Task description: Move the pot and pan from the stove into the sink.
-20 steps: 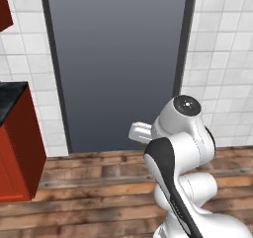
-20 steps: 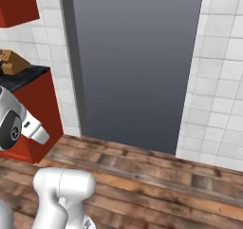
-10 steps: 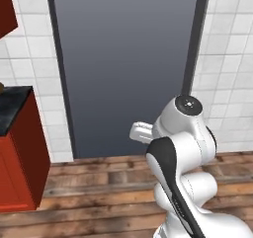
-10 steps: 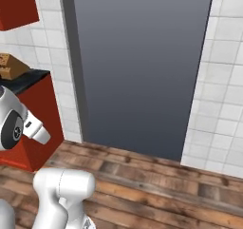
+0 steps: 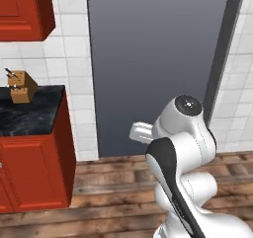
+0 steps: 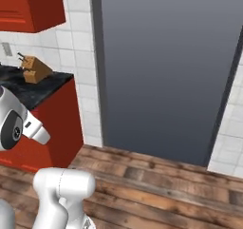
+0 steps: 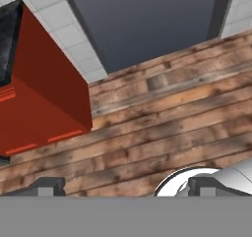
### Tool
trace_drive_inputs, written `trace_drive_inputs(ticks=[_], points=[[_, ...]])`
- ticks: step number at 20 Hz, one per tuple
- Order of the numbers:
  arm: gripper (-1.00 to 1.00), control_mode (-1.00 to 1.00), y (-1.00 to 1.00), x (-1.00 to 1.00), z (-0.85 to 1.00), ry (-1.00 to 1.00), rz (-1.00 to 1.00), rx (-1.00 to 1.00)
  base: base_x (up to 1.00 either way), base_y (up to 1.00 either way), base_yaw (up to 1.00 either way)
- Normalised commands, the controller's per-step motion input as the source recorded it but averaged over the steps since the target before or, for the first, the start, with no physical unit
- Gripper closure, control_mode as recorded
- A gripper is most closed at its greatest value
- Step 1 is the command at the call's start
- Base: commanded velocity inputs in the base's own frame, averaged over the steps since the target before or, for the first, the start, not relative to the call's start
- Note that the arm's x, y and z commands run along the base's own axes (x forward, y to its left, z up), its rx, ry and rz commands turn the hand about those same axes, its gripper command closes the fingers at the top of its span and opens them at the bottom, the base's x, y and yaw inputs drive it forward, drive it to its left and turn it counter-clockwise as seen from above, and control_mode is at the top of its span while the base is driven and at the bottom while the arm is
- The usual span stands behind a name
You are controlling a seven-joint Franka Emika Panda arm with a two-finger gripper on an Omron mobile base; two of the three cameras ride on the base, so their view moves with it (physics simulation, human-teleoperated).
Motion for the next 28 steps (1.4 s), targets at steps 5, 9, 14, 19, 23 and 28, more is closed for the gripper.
trace_drive_inputs(ticks=[5,9,14,19,23,28], points=[[-1.0,1.0,0.0,0.0,0.0,0.0,0.0,0.0,0.21,0.89,0.0],[-1.0,1.0,0.0,0.0,0.0,0.0,0.0,0.0,0.24,0.91,0.0],[-1.0,1.0,0.0,0.0,0.0,0.0,0.0,0.0,0.25,0.91,0.0],[-1.0,1.0,0.0,0.0,0.0,0.0,0.0,0.0,0.29,0.89,0.0],[-1.0,1.0,0.0,0.0,0.0,0.0,0.0,0.0,0.31,0.85,0.0],[-1.0,1.0,0.0,0.0,0.0,0.0,0.0,0.0,0.31,0.83,0.0]])
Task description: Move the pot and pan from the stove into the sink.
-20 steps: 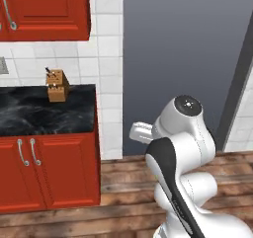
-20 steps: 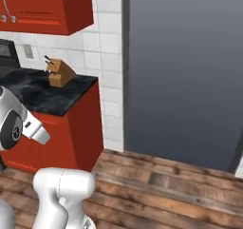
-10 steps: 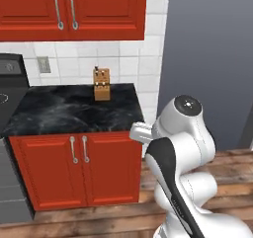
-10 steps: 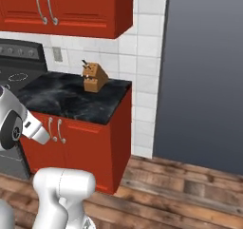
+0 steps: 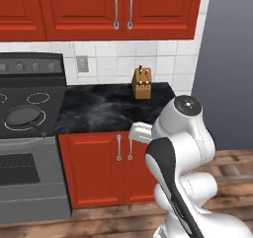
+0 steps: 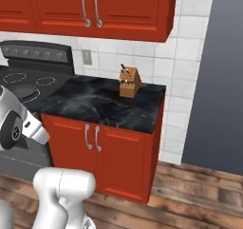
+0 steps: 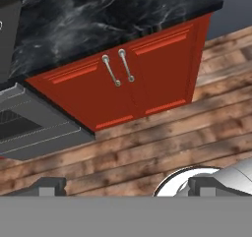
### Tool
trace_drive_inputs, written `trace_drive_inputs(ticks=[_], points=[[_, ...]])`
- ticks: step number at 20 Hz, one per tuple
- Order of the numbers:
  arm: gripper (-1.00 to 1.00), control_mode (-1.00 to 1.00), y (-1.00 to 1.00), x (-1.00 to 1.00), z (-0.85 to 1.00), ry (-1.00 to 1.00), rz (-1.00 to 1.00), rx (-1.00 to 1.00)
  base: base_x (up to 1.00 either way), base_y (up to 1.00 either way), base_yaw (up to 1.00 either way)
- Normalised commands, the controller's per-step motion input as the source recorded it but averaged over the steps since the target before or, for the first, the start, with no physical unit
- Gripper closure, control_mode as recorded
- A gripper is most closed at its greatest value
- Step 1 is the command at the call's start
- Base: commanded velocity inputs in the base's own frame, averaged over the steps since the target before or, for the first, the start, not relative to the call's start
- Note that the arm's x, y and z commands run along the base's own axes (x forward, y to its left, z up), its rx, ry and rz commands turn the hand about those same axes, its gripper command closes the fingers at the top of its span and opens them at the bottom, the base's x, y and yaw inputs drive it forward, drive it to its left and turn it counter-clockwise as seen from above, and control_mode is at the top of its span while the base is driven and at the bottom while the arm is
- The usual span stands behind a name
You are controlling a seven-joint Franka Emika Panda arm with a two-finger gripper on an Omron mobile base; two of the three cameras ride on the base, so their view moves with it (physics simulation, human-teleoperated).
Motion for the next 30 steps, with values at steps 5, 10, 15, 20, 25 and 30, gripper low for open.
trace_drive_inputs(ticks=[5,10,15,20,25,30], points=[[-1.0,1.0,0.0,0.0,0.0,0.0,0.0,0.0,0.32,0.74,0.0],[-1.0,1.0,0.0,0.0,0.0,0.0,0.0,0.0,0.27,0.65,0.0],[-1.0,1.0,0.0,0.0,0.0,0.0,0.0,0.0,0.24,0.62,0.0],[-1.0,1.0,0.0,0.0,0.0,0.0,0.0,0.0,0.06,0.44,0.0],[-1.0,1.0,0.0,0.0,0.0,0.0,0.0,0.0,0.0,0.22,-0.01],[-1.0,1.0,0.0,0.0,0.0,0.0,0.0,0.0,0.03,0.23,-0.04]])
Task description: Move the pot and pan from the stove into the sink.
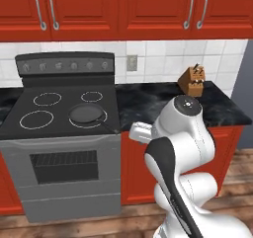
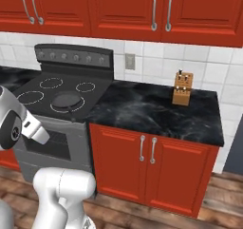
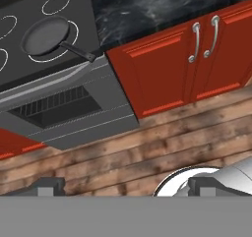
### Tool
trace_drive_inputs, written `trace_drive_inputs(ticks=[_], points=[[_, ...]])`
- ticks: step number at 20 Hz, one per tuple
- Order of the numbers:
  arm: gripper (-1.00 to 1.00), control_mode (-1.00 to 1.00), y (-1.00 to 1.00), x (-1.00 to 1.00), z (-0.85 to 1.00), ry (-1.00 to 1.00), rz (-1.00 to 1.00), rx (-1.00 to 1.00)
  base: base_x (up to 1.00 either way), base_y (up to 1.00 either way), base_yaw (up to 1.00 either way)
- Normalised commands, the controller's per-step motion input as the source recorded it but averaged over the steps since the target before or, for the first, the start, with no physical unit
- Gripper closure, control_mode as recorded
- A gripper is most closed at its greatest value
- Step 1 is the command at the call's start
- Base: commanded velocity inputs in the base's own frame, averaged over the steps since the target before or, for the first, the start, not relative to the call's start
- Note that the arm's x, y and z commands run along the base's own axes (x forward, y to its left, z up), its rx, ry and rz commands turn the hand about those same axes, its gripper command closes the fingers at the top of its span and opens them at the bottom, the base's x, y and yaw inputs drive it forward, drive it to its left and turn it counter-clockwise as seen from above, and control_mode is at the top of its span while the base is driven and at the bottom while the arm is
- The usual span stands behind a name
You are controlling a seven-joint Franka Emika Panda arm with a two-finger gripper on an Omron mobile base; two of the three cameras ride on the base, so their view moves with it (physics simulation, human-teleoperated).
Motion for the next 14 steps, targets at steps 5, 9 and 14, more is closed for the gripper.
trace_drive_inputs(ticks=[5,9,14], points=[[-1.0,1.0,0.0,0.0,0.0,0.0,0.0,0.0,0.01,0.53,-0.11],[-1.0,1.0,0.0,0.0,0.0,0.0,0.0,0.0,0.06,0.52,-0.16],[-1.0,1.0,0.0,0.0,0.0,0.0,0.0,0.0,0.02,0.28,-0.13]])
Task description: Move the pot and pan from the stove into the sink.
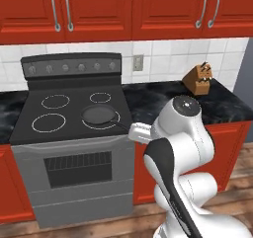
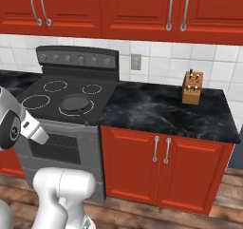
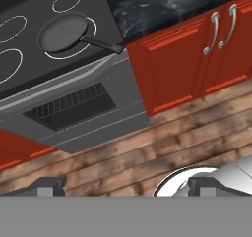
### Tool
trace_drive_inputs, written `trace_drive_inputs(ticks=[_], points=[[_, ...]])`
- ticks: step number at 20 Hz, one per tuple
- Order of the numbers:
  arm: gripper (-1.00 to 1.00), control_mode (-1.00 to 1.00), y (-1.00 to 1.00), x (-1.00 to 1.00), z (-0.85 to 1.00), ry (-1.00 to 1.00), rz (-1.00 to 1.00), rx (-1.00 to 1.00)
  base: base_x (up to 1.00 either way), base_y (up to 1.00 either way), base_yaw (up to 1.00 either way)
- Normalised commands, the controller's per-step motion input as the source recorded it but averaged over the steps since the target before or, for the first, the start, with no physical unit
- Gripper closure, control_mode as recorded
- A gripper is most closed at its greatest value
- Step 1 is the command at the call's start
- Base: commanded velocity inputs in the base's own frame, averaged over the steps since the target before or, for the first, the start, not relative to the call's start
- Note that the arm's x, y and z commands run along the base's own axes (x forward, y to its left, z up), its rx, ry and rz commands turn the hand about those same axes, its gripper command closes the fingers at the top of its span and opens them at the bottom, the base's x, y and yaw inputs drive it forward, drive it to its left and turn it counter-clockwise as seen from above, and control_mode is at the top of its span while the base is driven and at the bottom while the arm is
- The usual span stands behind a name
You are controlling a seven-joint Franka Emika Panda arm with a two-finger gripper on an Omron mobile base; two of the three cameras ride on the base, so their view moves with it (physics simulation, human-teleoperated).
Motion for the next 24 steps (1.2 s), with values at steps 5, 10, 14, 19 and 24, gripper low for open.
trace_drive_inputs(ticks=[5,10,14,19,24], points=[[-1.0,1.0,0.0,0.0,0.0,0.0,0.0,0.0,0.25,0.0,0.0],[-1.0,1.0,0.0,0.0,0.0,0.0,0.0,0.0,0.71,0.0,0.0],[-1.0,1.0,0.0,0.0,0.0,0.0,0.0,0.0,0.68,0.0,0.0],[-1.0,-1.0,0.0,0.03,0.0,0.0,0.0,0.0,0.01,0.0,0.0],[-1.0,-1.0,-0.03,0.27,0.0,0.04,0.06,0.0,0.0,0.0,0.0]])
